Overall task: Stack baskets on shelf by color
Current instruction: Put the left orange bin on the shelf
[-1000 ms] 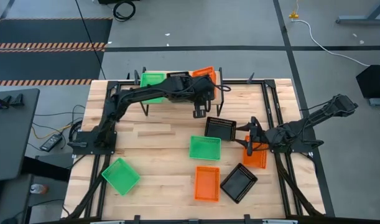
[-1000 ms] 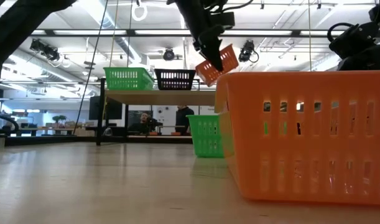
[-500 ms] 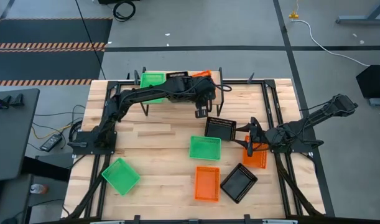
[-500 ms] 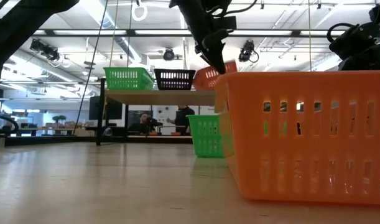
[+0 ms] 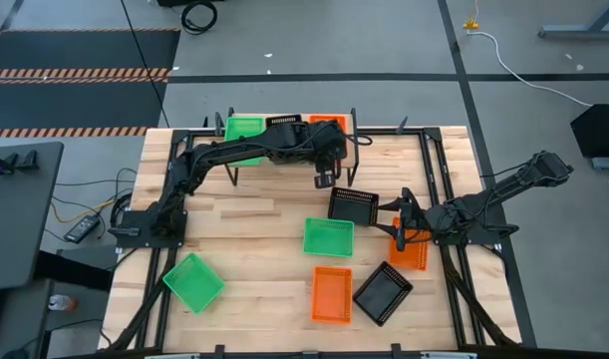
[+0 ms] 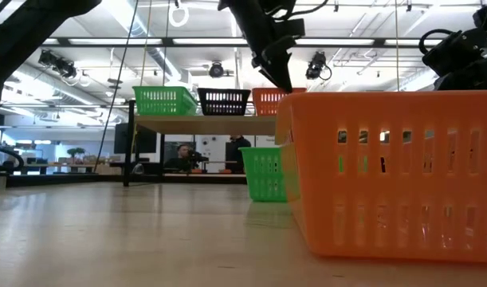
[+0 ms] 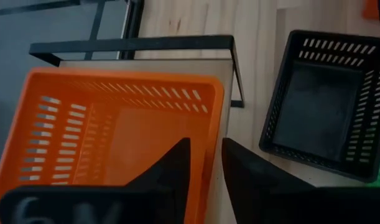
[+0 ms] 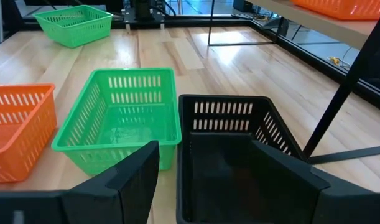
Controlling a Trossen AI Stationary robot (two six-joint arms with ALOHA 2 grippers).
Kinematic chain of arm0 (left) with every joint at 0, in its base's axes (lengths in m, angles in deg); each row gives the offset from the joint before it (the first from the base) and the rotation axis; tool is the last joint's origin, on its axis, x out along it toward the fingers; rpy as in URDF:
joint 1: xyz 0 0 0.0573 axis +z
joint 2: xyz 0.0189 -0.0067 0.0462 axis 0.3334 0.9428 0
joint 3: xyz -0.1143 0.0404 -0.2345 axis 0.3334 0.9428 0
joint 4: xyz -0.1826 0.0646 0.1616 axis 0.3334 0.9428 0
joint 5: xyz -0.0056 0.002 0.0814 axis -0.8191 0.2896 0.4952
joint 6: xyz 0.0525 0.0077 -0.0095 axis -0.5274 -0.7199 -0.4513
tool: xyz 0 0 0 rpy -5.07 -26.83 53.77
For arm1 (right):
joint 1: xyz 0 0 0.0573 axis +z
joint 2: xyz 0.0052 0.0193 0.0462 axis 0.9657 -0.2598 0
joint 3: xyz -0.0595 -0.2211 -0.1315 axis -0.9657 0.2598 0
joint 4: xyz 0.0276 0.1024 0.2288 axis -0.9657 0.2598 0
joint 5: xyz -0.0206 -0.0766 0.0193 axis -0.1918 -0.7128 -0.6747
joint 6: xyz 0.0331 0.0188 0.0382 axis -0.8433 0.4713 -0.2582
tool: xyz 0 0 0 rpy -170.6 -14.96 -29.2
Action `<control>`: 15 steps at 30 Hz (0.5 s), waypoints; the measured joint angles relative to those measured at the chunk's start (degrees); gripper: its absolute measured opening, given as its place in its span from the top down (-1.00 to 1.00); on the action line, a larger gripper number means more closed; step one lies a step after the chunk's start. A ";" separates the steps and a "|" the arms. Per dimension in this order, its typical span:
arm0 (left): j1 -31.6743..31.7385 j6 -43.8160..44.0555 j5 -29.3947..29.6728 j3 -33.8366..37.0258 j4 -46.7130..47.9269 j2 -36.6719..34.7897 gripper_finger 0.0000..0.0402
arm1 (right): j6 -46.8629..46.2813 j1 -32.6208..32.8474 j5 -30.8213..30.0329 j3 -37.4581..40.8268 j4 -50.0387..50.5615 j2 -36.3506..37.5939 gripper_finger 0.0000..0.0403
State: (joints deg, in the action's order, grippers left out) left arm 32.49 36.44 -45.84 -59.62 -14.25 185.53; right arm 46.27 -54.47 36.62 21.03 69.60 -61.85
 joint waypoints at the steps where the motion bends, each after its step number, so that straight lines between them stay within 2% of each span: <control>1: 0.00 0.00 -0.01 0.00 -0.62 0.00 0.53 | 0.00 0.01 0.00 0.00 0.00 0.00 -0.27; 11: 0.00 0.00 0.05 0.00 -2.69 0.00 0.58 | 0.00 0.00 -0.02 0.02 0.02 0.00 -0.27; 15: -0.02 -0.02 1.93 0.00 -2.81 0.00 0.57 | 0.00 0.00 0.00 0.02 0.02 0.00 -0.27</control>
State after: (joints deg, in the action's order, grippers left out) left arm 32.47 36.42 -43.91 -59.62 -17.06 185.53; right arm 46.27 -54.47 36.62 21.05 69.62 -61.85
